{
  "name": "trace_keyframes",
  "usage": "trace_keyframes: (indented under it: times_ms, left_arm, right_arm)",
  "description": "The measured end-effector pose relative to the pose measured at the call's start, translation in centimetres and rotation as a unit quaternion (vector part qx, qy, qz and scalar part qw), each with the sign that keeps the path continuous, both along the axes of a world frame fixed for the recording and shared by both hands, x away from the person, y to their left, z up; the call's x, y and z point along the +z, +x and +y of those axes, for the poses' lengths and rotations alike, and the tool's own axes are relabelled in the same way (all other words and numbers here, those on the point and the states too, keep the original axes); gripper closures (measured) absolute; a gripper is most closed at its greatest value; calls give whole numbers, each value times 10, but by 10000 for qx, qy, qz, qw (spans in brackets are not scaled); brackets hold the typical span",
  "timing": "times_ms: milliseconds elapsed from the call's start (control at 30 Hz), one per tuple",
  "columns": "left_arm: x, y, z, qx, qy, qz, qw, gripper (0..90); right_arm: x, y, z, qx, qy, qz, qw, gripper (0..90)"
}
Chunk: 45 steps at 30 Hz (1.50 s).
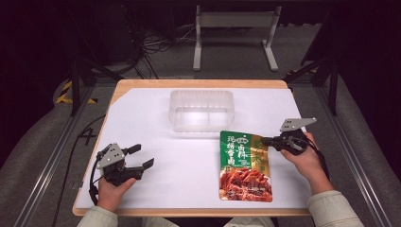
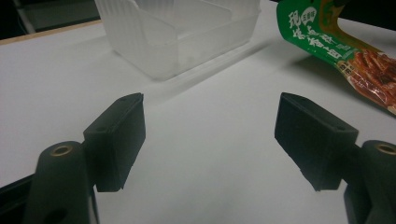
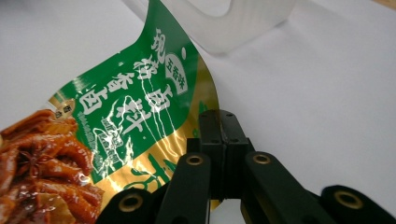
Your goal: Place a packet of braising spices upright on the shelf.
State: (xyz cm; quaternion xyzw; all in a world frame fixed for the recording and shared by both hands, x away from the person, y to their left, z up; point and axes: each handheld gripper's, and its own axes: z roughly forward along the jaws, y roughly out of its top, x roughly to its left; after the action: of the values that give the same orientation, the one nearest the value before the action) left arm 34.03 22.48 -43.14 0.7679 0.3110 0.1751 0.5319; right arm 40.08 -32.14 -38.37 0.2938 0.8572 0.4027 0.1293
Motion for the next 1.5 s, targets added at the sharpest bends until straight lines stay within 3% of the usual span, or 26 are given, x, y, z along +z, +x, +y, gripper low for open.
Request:
trace_keyframes:
  times_ms: [233, 567, 800, 1000, 1133, 1333, 1500]
  left_arm:
    - [0, 0, 0, 2, -7, 10, 10000, 254]
    - [0, 0, 0, 9, -3, 11, 10000, 254]
    - [0, 0, -1, -21, 7, 10, 10000, 254]
    - [0, -1, -2, -16, -15, 7, 10000, 254]
    - [0, -1, -1, -15, -10, 7, 10000, 254]
    - [0, 0, 0, -17, 15, -18, 10000, 254]
    - [0, -1, 0, -16, 26, 5, 10000, 254]
  right_arm:
    - [25, -15, -3, 77, 166, -89, 9998, 900]
    - [62, -38, -11, 277, 597, -192, 9976, 900]
    - [89, -61, -15, 590, 1095, -283, 9918, 900]
    - [108, -75, -9, 788, 1153, -491, 9890, 900]
    - [115, -74, -4, 750, 1152, -605, 9887, 900]
    - [123, -68, -7, 338, 1217, -747, 9892, 900]
    - [131, -63, -8, 241, 1199, -835, 9890, 900]
